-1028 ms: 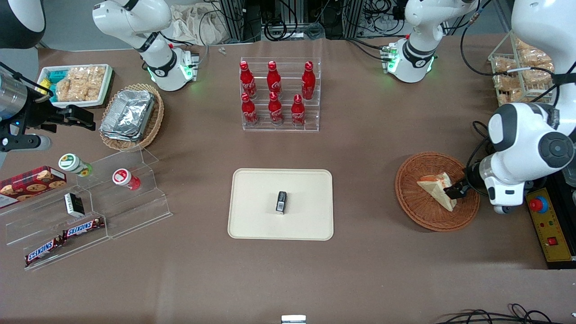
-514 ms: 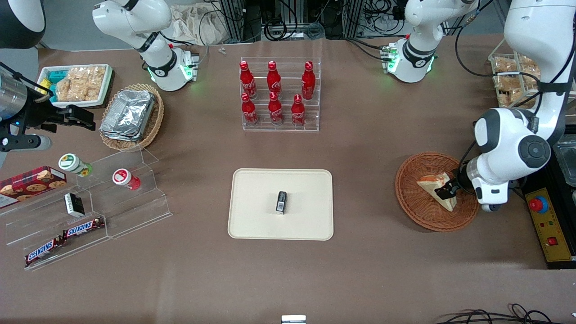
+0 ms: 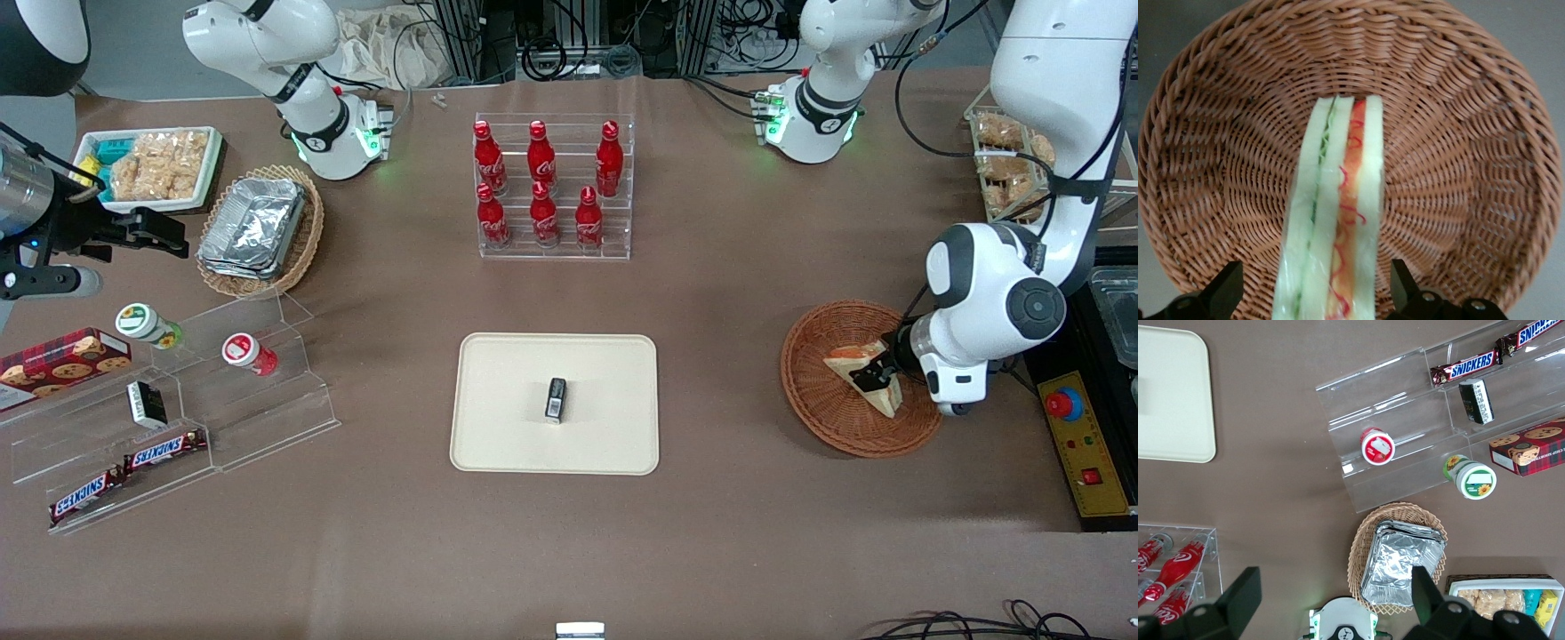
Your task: Place sandwich from basket to tray
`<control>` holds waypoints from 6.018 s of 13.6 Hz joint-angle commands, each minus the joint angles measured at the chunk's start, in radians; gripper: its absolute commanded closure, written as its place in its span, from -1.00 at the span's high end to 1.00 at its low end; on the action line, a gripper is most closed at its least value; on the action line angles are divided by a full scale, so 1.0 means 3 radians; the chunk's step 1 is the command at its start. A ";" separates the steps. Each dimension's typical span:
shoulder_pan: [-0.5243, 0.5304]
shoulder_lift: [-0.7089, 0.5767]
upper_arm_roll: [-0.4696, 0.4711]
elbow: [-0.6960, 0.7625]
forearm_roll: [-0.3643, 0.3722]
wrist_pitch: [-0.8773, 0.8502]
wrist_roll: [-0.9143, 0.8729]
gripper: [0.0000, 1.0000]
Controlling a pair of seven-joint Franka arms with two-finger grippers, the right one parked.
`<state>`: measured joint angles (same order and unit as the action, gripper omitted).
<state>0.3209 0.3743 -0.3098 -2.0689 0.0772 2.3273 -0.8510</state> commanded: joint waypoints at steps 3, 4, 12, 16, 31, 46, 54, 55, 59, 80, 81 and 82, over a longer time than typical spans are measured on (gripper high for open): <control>0.0004 0.0107 0.0010 -0.0007 0.0049 0.0117 -0.0098 0.43; 0.0004 0.0133 0.0005 0.0014 0.0049 0.0081 -0.0119 -0.37; -0.0042 0.0036 -0.0025 0.0973 0.0336 -0.1358 0.0304 -1.00; -0.0047 0.0026 -0.0311 0.1893 0.0320 -0.2340 0.1004 -1.00; -0.1601 0.1134 -0.0777 0.2760 0.0642 -0.1720 0.1110 -1.00; -0.1842 0.1954 -0.0685 0.2826 0.0980 -0.0747 -0.0006 0.99; -0.1796 0.1392 -0.0685 0.2816 0.0929 -0.1125 -0.0017 1.00; -0.1699 0.1249 -0.0685 0.2780 0.0939 -0.1268 0.0004 1.00; -0.1250 0.0437 -0.0700 0.2276 0.0919 -0.1545 0.0239 1.00; -0.0860 -0.0824 0.0793 0.2027 -0.0370 -0.2445 0.2617 1.00; -0.0855 -0.0732 0.0787 0.2064 -0.0390 -0.2445 0.2596 1.00; -0.0860 -0.0640 0.0787 0.2125 -0.0385 -0.2445 0.2611 1.00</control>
<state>0.0632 0.1139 -0.0726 -1.5005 -0.0195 1.6046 -0.0769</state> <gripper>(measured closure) 0.000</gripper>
